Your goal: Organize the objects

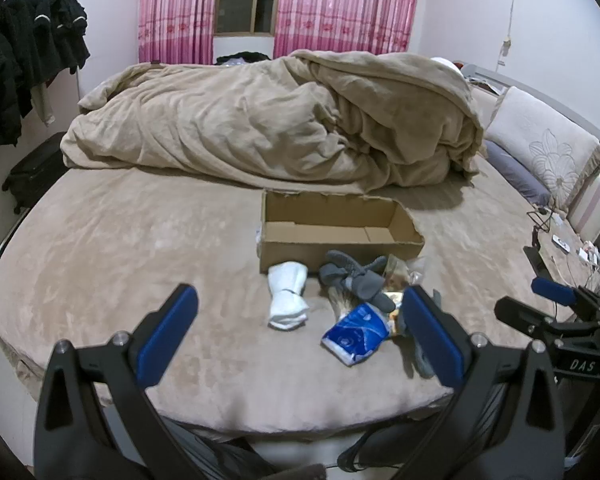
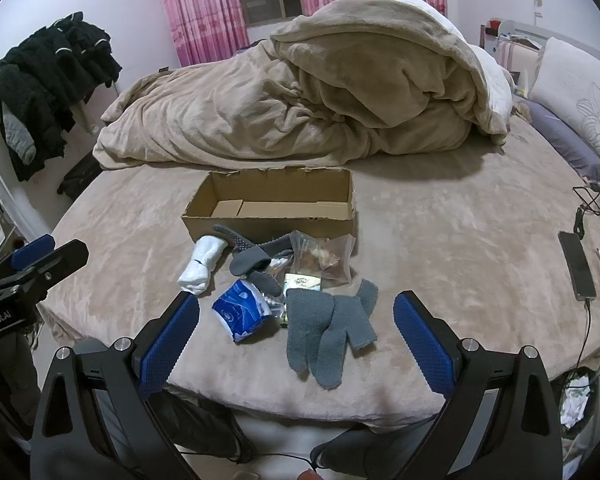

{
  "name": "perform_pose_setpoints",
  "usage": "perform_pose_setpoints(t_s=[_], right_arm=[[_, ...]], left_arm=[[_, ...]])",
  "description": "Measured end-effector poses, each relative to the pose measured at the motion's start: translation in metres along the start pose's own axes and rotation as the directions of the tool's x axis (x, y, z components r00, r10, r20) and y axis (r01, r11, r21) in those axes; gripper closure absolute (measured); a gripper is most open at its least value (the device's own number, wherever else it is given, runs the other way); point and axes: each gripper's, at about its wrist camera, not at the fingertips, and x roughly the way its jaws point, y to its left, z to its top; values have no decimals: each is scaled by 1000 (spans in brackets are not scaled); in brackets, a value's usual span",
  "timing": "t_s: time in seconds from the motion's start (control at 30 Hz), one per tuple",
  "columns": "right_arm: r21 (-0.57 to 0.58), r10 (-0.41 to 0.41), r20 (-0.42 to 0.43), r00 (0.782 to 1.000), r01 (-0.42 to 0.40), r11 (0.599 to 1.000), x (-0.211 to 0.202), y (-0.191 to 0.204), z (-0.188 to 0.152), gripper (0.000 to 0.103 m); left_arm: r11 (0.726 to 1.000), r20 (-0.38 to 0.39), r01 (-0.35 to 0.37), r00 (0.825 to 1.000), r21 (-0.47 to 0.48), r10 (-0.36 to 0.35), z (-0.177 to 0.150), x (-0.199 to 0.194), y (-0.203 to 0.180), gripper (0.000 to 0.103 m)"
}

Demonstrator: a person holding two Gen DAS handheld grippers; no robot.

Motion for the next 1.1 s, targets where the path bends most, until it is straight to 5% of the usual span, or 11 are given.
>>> perform_pose_setpoints(t_s=[1.1], right_arm=[[3,5,-21,1000,-5,1000,4,1,-7,4]], left_arm=[[1000,-18,6,1000,9,-6,-6,2,-2,1]])
